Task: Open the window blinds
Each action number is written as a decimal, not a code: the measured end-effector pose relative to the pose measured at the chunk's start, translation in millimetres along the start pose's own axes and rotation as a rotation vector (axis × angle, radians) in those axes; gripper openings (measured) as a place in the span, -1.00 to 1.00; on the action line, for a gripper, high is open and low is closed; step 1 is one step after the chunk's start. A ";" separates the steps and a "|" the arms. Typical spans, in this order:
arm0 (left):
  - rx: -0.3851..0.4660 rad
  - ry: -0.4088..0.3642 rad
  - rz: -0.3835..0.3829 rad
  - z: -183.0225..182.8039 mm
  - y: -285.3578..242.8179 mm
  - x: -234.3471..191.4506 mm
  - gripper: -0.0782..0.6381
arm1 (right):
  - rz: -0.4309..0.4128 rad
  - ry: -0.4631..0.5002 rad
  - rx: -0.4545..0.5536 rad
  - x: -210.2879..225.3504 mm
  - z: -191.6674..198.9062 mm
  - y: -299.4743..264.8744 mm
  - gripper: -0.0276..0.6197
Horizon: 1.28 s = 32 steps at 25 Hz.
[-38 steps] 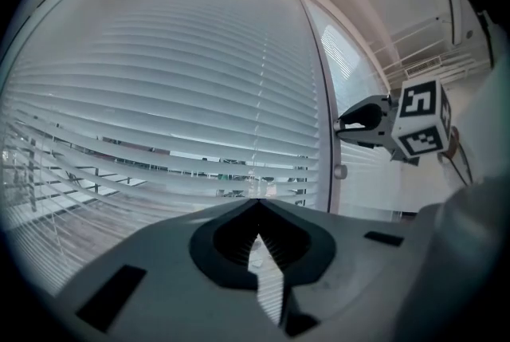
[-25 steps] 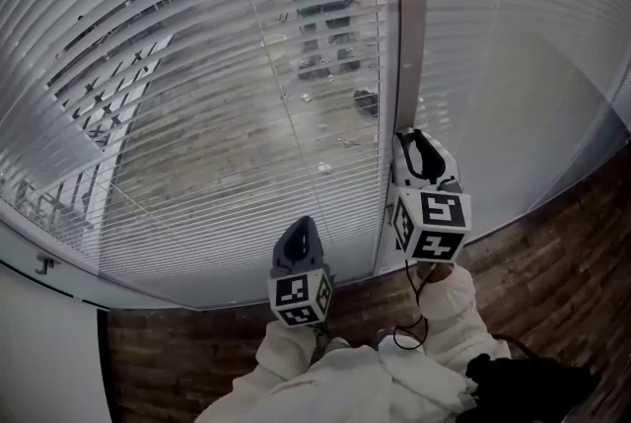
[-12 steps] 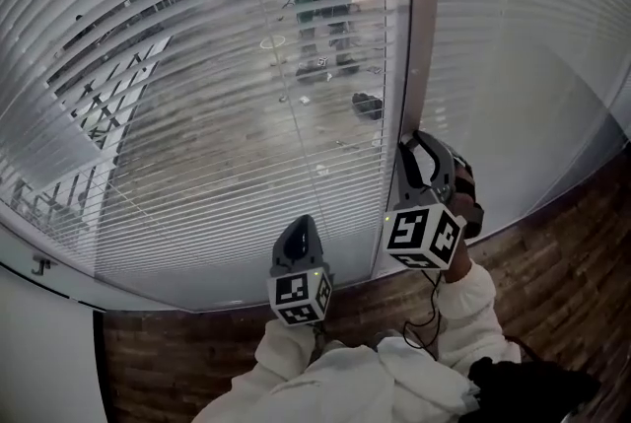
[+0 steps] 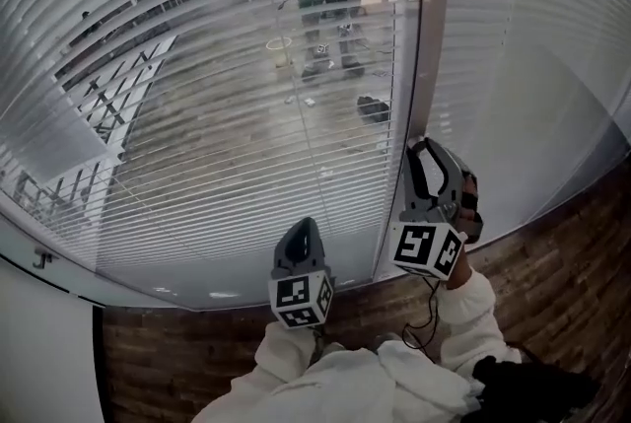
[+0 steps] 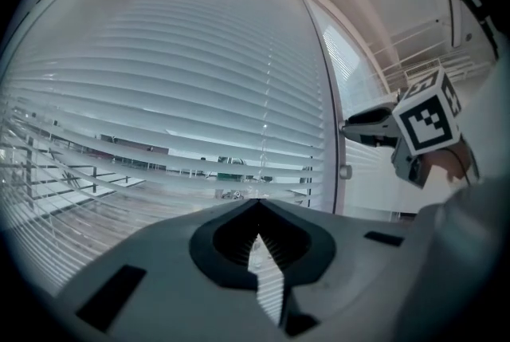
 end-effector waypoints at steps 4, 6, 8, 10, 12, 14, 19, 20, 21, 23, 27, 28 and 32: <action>0.040 0.028 -0.018 -15.2 12.7 -10.1 -0.78 | -0.024 -0.481 0.122 -15.4 10.1 33.7 -0.50; 0.070 0.042 -0.025 -24.4 15.9 -11.8 -0.78 | -0.139 -0.617 0.147 -36.0 11.8 39.1 -0.53; 0.088 0.047 -0.031 -28.1 18.5 -11.5 -0.78 | -0.288 -0.720 0.135 -59.3 14.5 37.9 -0.84; 0.083 0.044 -0.036 -23.1 20.4 -10.4 -0.78 | -0.420 -0.784 0.111 -83.1 17.6 34.7 -0.88; 0.059 0.045 -0.039 -13.0 20.8 -9.0 -0.78 | -0.492 -0.785 0.084 -102.5 20.0 31.4 -0.88; 0.042 0.053 -0.044 -5.7 21.9 -8.4 -0.78 | -0.520 -0.771 0.081 -111.1 19.0 29.9 -0.88; 0.054 0.061 -0.059 -9.1 22.3 -13.5 -0.78 | -0.542 -0.771 0.097 -111.4 10.1 23.6 -0.88; 0.057 0.061 -0.059 -9.9 21.2 -13.2 -0.78 | -0.548 -0.773 0.094 -112.0 11.4 22.0 -0.88; 0.058 0.061 -0.057 -10.1 20.0 -12.3 -0.78 | -0.552 -0.775 0.090 -112.3 13.0 21.0 -0.88; 0.055 0.063 -0.050 -9.6 17.8 -10.4 -0.78 | -0.551 -0.774 0.087 -111.3 14.8 20.7 -0.88; 0.050 0.072 -0.039 -7.7 17.1 -7.9 -0.78 | -0.542 -0.756 0.080 -110.4 16.4 22.5 -0.88; 0.049 0.072 -0.036 -7.5 17.5 -7.2 -0.78 | -0.540 -0.754 0.076 -110.5 17.4 23.3 -0.88; 0.046 0.073 -0.035 -6.9 17.4 -6.3 -0.78 | -0.536 -0.748 0.066 -110.8 21.2 24.4 -0.88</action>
Point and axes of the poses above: the fingertips, and each gripper's own axes: y backward along the fingers, x to its right, z out of its underside, the point moved 8 cm from there along y, backward along the fingers, and after that the axes turned 10 degrees about -x, right-handed, at the moved point
